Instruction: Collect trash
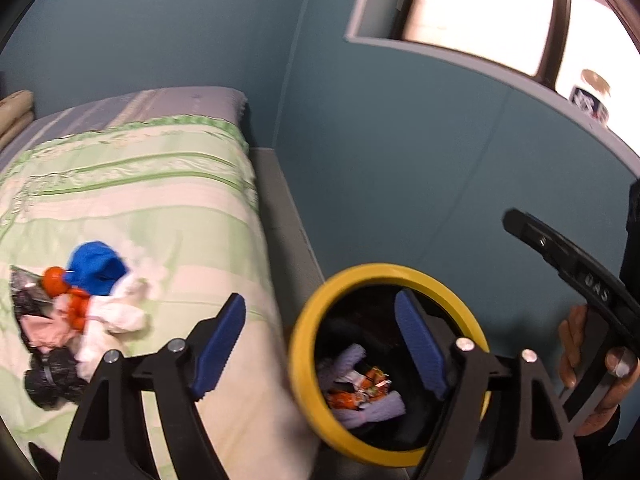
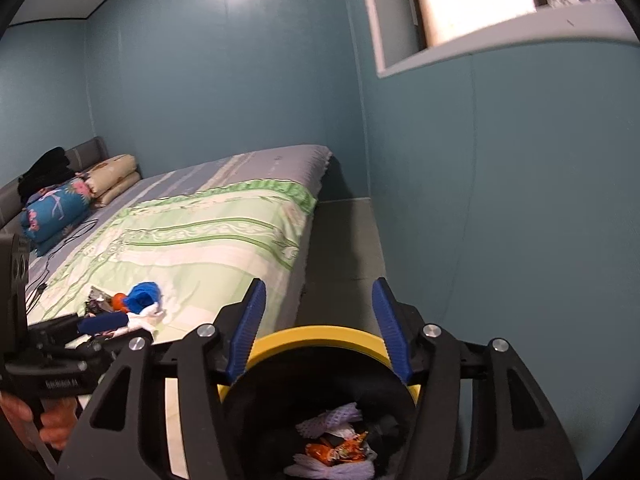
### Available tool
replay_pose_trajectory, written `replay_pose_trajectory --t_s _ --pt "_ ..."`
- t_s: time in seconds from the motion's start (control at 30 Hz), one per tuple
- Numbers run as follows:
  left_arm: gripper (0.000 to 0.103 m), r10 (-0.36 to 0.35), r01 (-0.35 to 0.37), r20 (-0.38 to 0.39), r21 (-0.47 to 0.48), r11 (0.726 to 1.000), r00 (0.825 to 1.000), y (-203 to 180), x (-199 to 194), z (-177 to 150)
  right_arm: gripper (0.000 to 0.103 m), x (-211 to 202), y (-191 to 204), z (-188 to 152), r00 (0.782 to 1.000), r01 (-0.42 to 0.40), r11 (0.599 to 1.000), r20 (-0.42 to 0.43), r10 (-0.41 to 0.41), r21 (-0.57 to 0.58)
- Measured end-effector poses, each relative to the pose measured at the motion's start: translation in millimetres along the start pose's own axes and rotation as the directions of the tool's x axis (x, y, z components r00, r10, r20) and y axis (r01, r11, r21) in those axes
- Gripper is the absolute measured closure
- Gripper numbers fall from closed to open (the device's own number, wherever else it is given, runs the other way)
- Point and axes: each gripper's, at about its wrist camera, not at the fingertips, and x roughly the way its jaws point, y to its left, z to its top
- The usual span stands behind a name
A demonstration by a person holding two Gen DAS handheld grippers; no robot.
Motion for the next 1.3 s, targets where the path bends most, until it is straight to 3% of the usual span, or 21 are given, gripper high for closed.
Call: replay_pose_trajectory --t_s 0.13,0.27,0.37,0.67,0.97,1.13,1.3 --pt "0.018 0.073 -0.072 0.046 -0.026 0.997 0.996 26 -24 5 0.043 5 19 5 0.999 -0.053 0.998 0.000 0.053 -0.026" --pt "0.009 0.173 -0.171 0.080 -0.040 0.985 0.982 51 -43 6 0.035 13 44 8 0.992 -0.124 0.991 -0.010 0.123 -0.043" --pt "0.008 0.235 -0.230 0.086 -0.065 0.971 0.968 75 -54 4 0.029 20 63 10 0.986 -0.167 0.984 -0.022 0.166 -0.057" --pt "0.008 0.348 -0.332 0.074 -0.169 0.928 0.934 150 -87 -13 0.025 60 121 5 0.952 -0.287 0.955 -0.131 0.277 -0.067" --pt "0.008 0.419 -0.404 0.027 -0.219 0.888 0.907 212 -98 -50 0.025 108 180 -18 0.900 -0.373 0.925 -0.273 0.340 -0.077" --pt "0.008 0.418 -0.410 -0.018 -0.241 0.880 0.908 238 -91 -71 0.025 131 204 -33 0.860 -0.415 0.908 -0.352 0.371 -0.056" --pt "0.008 0.395 -0.396 -0.051 -0.230 0.889 0.917 253 -80 -87 0.025 152 226 -46 0.810 -0.458 0.888 -0.426 0.404 -0.029"
